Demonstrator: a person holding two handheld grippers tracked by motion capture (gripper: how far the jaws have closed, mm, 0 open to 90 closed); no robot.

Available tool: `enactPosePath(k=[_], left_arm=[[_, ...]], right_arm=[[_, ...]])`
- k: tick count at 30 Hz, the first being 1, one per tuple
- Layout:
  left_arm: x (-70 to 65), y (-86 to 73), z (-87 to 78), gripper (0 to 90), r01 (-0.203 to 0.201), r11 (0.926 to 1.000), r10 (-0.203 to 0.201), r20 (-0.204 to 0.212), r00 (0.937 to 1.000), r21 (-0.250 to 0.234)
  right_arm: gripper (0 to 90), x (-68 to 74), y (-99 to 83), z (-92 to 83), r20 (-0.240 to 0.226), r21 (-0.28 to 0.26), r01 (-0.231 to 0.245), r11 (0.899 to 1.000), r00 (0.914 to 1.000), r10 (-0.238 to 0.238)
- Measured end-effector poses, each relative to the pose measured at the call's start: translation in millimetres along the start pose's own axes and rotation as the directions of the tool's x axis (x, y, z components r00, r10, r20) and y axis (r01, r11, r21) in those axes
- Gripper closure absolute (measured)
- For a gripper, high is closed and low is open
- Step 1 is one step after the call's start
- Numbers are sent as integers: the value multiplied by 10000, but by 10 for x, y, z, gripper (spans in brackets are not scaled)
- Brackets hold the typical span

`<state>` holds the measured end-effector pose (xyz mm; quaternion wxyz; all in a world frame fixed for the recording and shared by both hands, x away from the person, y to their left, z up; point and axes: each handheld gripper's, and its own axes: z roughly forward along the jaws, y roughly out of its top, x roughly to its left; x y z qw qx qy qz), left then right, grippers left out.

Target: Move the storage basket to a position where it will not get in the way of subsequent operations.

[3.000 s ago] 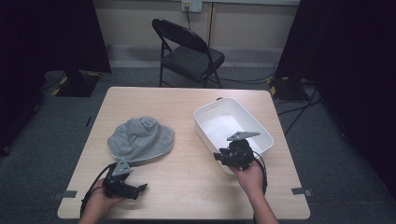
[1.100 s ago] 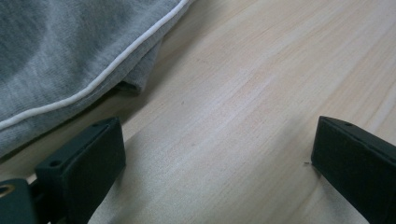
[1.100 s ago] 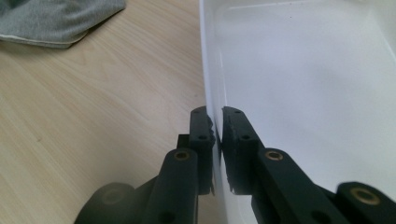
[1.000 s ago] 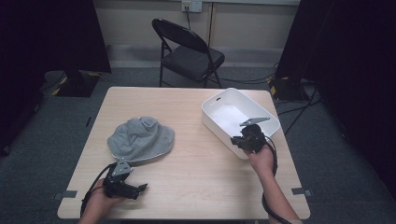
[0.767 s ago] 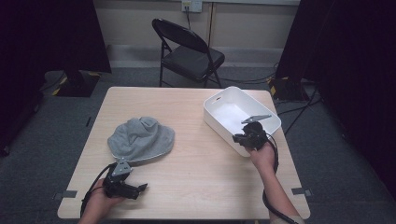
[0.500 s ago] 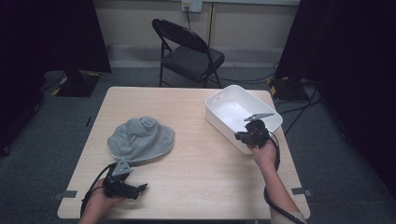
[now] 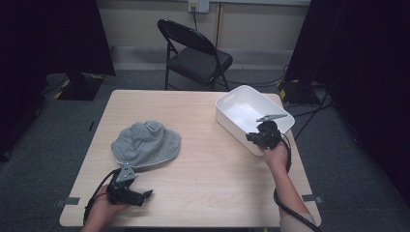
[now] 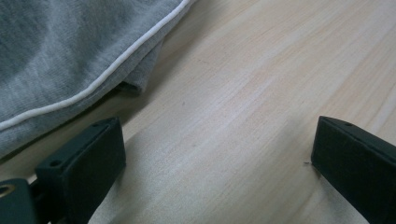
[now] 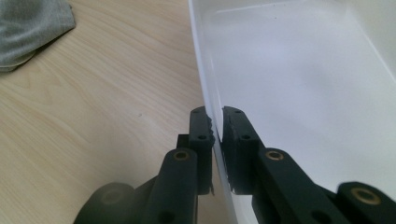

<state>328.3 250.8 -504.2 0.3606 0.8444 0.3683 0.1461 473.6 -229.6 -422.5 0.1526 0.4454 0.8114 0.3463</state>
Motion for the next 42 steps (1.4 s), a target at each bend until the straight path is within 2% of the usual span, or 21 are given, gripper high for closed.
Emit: enactPosePath(k=[5,11,17,42], left_arm=[[1,1,1,24,-5,10000,5,-7,10000,5],[1,1,1,24,-2,10000,2,-6,10000,5],[2,1,0,24,-9,10000,9,-12,10000,7],[2,2,2,24,-2,10000,2,-15,10000,9]], right_arm=[[826,-47,18,17,74,-23,-2,10000,10000,2],[823,-146,29,32,254,-134,-307,9994,9992,310],[822,-215,60,51,395,-111,-359,9993,9986,363],[819,-433,99,95,315,-274,-601,9978,9976,609]])
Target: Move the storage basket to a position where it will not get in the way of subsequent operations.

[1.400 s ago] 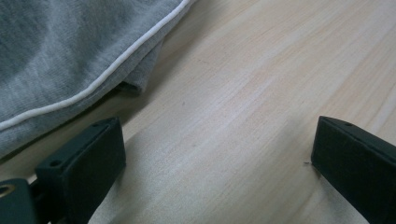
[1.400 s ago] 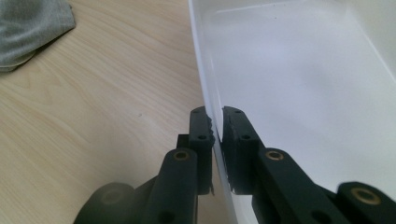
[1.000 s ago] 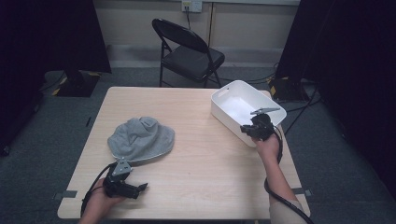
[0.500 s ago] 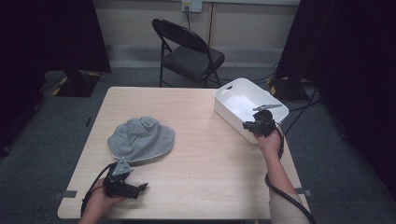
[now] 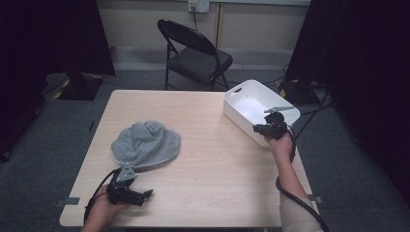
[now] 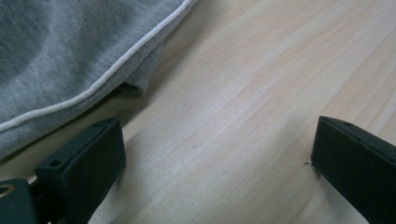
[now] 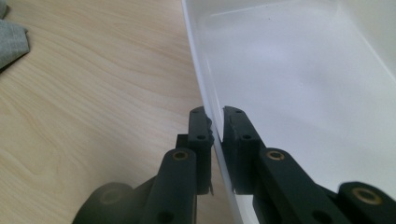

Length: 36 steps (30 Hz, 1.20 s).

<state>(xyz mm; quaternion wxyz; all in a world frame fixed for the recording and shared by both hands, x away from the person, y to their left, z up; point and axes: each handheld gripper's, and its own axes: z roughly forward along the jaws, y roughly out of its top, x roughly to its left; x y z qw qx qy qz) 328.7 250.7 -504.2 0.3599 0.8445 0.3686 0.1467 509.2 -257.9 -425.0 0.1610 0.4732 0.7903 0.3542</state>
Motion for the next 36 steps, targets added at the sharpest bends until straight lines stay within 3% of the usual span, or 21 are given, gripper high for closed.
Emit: enactPosePath(k=[11,22,27,29,36], left_arm=[[0,0,0,24,0,10000,0,-1,10000,-4],[0,0,0,25,-3,10000,3,0,10000,1],[1,1,0,24,-16,10000,16,-9,10000,-2],[0,1,1,24,6,10000,-6,-5,10000,-15],[0,1,1,24,-6,10000,6,-5,10000,-5]], right_arm=[[819,-36,0,6,-62,-37,44,10000,10000,-44],[779,-73,-29,5,-11,-125,-528,9985,9986,528],[627,-70,-37,-32,178,-193,-674,9975,9975,678],[581,-67,-30,-64,21,-224,-831,9963,9965,832],[476,44,23,-209,-47,-503,-717,9962,9974,716]])
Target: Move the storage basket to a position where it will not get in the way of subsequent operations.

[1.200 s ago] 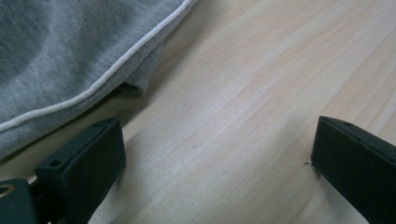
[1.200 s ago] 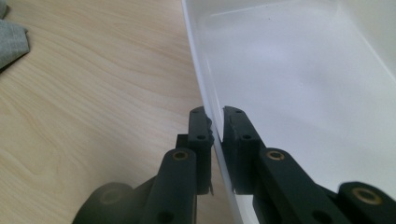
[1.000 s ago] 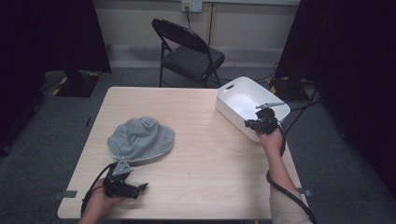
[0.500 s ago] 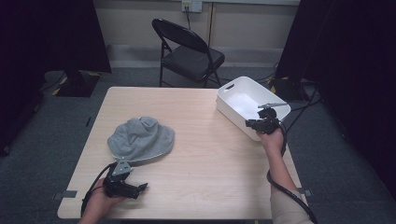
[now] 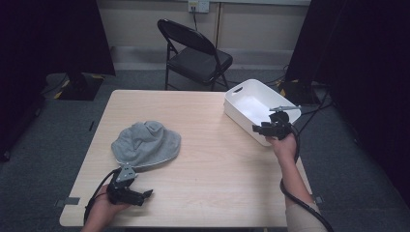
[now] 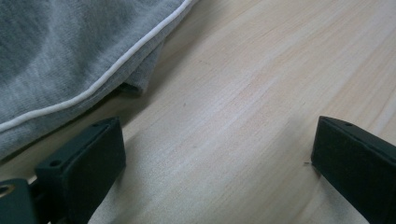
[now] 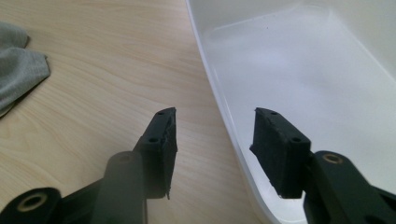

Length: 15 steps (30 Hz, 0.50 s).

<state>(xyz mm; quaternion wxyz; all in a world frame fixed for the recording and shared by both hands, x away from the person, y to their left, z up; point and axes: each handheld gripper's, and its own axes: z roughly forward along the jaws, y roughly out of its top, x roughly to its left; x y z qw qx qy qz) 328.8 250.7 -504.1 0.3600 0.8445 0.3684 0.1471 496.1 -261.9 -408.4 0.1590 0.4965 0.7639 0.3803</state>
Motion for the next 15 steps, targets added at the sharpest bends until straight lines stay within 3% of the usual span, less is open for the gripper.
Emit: enactPosePath(k=[15], left_arm=[[0,0,0,24,3,10000,-3,-1,10000,-5]], right_arm=[[253,355,10,-267,-415,-204,624,9978,9971,-632]])
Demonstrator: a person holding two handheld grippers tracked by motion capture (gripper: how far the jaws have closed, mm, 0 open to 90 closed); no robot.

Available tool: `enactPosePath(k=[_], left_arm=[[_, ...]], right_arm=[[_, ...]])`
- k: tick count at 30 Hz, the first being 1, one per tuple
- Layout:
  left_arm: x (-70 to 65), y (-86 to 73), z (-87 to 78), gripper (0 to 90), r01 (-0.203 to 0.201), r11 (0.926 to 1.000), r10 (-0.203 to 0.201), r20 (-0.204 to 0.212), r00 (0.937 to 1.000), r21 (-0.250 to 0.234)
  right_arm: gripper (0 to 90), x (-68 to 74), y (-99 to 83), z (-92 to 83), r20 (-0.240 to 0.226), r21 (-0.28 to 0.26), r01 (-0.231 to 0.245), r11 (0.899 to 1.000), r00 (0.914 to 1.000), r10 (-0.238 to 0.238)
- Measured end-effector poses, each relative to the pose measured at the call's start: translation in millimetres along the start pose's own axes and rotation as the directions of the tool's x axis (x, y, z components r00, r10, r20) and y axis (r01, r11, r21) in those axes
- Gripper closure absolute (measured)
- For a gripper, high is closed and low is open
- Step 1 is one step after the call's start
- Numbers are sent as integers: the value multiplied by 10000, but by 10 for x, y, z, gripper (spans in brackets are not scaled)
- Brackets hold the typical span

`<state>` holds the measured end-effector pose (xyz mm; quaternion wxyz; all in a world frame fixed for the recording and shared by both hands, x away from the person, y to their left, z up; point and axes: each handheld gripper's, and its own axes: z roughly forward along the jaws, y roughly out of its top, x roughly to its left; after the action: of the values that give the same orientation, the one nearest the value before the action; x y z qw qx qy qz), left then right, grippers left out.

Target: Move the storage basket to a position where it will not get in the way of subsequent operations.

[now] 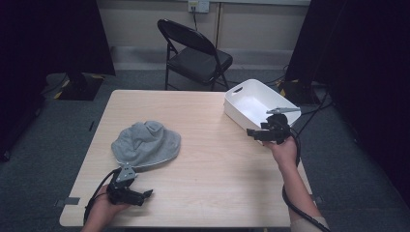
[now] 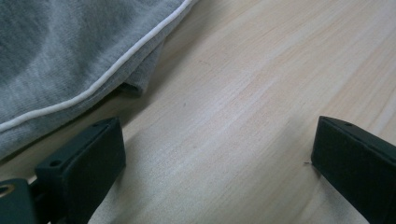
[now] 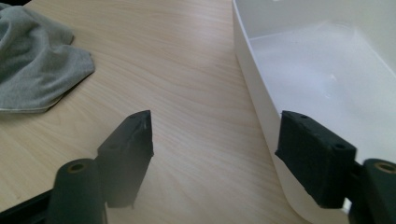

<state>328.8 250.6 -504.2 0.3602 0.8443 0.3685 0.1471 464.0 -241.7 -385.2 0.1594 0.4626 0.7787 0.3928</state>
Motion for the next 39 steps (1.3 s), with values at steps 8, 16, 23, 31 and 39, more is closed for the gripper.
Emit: enactPosePath(k=[8,16,23,31,39], left_arm=[[-1,0,0,24,4,10000,-4,-4,10000,-4],[-1,0,1,24,5,10000,-5,-3,10000,-7],[-4,0,1,21,-6,10000,6,-8,10000,2],[-5,0,1,18,14,10000,-13,-56,10000,28],[-1,1,5,0,103,9999,-102,-99,9999,80]], right_arm=[[207,193,-96,-50,-528,11,278,9996,9982,-277],[203,327,-245,-30,-809,147,510,9986,9955,-496],[208,440,-447,37,-1068,179,634,9978,9924,-611],[205,550,-730,165,-1450,500,722,9961,9873,-643],[205,670,-964,259,-1715,620,833,9946,9826,-716]])
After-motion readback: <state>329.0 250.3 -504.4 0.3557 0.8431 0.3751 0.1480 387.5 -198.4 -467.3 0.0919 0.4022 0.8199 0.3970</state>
